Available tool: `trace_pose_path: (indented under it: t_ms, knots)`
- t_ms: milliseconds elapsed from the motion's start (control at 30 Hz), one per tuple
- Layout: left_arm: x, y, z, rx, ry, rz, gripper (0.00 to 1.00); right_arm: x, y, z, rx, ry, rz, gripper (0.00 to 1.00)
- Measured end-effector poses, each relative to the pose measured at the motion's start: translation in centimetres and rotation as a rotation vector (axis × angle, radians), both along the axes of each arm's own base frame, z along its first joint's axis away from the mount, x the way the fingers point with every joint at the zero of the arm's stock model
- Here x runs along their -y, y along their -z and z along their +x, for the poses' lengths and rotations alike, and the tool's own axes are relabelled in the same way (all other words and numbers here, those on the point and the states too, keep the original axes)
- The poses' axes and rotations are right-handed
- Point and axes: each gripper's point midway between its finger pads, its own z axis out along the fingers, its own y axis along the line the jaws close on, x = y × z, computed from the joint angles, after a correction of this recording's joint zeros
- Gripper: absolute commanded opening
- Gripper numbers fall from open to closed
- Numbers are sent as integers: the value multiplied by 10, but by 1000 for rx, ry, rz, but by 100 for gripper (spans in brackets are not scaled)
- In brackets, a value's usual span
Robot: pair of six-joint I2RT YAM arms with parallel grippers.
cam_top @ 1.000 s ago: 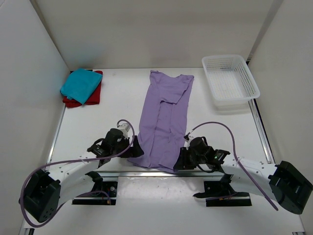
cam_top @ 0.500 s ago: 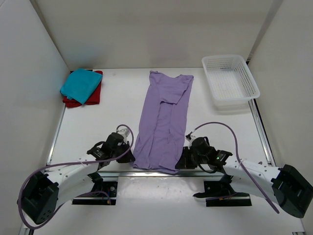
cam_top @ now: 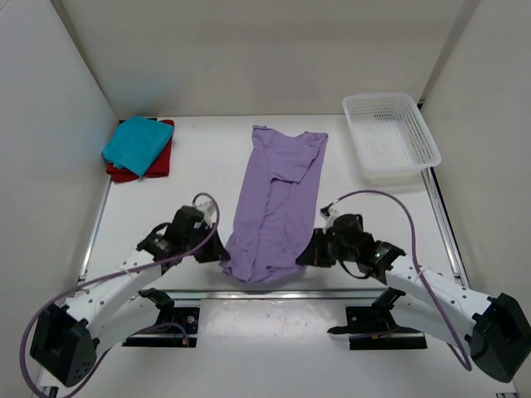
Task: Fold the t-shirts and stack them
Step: Fold the folded rectangular tshirt in 1/3 of the way
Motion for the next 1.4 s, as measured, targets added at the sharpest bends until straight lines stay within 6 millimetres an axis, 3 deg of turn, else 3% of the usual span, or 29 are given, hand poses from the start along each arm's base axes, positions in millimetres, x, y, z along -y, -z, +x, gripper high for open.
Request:
trace_pose_path:
  t_ms: [100,267,400,500,633,733,967,1000,1033,1067,1133,1200,1233,1300,1367,1400]
  knots:
    - [19,-37,44,48,10,-17,0,19,-18,51,66,115,-2,0]
    - [40,-74,154,114,-32,-28,0,61,-27,125,105,282,-20,0]
    - [57,-67,229,123,-45,0,0,81,-26,171,110,340,-36,0]
    - [64,-44,264,103,-54,22,0,84,-22,198,109,346,-36,0]
    - [56,-3,280,21,-85,52,0,84,-10,225,90,344,-36,0]
    - [48,14,287,-14,-112,60,4,82,1,246,77,334,-44,0]
    - [51,2,316,36,-138,10,20,81,16,277,63,339,-58,1]
    - [53,-3,322,51,-137,1,27,81,15,280,68,342,-60,5]
    - [55,-7,327,66,-135,-6,41,81,13,283,75,344,-60,9]
    - [56,-10,331,80,-131,-11,48,81,12,286,81,347,-61,18]
    - [57,-16,336,100,-132,-19,82,82,8,289,95,350,-62,31]
    - [55,-19,339,109,-141,-28,81,83,6,290,101,353,-65,44]
    - [52,-19,339,114,-151,-31,73,83,4,289,107,352,-73,46]
    - [44,-19,333,115,-168,-35,69,83,-4,285,132,352,-90,45]
    - [37,-19,318,111,-176,-33,65,82,-18,278,177,355,-103,30]
    - [33,-21,309,118,-182,-32,65,78,-27,270,212,354,-108,15]
